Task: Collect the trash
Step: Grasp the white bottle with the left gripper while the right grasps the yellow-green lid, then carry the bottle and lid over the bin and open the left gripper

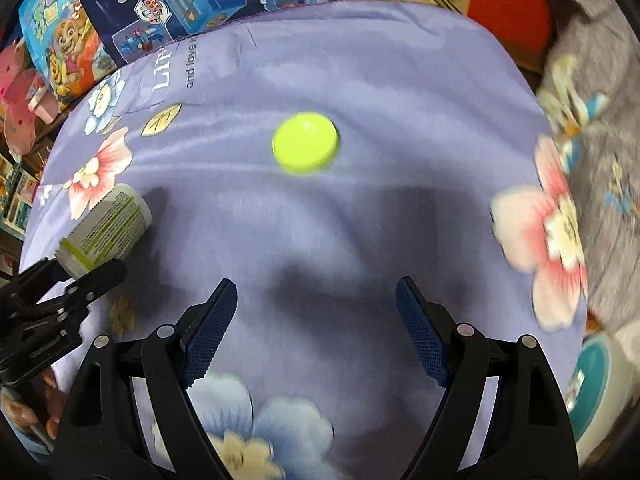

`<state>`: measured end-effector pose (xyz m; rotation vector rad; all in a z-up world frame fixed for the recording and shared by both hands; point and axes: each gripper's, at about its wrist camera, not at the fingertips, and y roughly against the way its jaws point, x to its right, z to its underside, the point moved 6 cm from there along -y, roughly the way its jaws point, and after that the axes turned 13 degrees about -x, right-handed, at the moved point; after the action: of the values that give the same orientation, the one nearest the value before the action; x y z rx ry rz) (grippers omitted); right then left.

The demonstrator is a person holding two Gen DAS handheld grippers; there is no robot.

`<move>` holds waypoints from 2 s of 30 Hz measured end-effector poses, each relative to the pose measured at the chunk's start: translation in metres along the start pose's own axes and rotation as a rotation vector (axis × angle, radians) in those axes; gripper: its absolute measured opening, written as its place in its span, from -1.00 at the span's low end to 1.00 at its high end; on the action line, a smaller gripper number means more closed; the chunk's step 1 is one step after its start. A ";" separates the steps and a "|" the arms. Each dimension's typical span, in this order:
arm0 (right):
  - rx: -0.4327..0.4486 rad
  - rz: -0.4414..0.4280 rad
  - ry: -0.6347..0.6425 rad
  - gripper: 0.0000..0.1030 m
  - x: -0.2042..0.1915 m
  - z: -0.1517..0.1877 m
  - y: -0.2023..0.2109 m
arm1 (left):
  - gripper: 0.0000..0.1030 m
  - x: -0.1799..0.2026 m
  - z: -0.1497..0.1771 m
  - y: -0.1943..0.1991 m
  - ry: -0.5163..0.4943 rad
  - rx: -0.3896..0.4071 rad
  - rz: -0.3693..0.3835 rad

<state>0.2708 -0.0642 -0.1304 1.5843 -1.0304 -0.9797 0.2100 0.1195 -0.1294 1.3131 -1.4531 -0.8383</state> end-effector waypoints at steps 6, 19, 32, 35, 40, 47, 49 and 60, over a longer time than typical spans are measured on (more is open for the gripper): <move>0.036 0.035 0.037 0.51 -0.009 -0.049 -0.024 | 0.10 -0.014 -0.032 -0.005 0.001 0.001 0.022; 0.117 0.088 0.052 0.32 -0.019 -0.090 -0.059 | 0.10 -0.018 -0.054 -0.028 -0.014 -0.021 0.006; 0.112 0.054 0.028 0.04 -0.011 -0.060 -0.029 | 0.10 -0.005 -0.048 -0.018 -0.029 -0.010 0.008; 0.121 0.039 0.004 0.03 0.000 -0.043 -0.014 | 0.10 0.007 -0.042 -0.013 -0.046 -0.007 0.014; 0.149 0.017 -0.045 0.04 0.026 -0.005 0.014 | 0.10 0.042 -0.024 -0.006 -0.102 -0.010 0.039; 0.182 0.009 -0.122 0.04 0.069 0.053 0.047 | 0.10 0.112 0.012 -0.001 -0.220 -0.044 0.102; 0.195 0.002 -0.153 0.04 0.084 0.073 0.057 | 0.10 0.129 0.020 -0.001 -0.248 -0.051 0.117; 0.267 -0.001 -0.300 0.04 0.158 0.154 0.095 | 0.10 0.223 0.054 0.000 -0.426 -0.068 0.131</move>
<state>0.1619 -0.2738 -0.0878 1.6833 -1.4151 -1.1415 0.1701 -0.1040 -0.0994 1.0129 -1.8012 -1.1154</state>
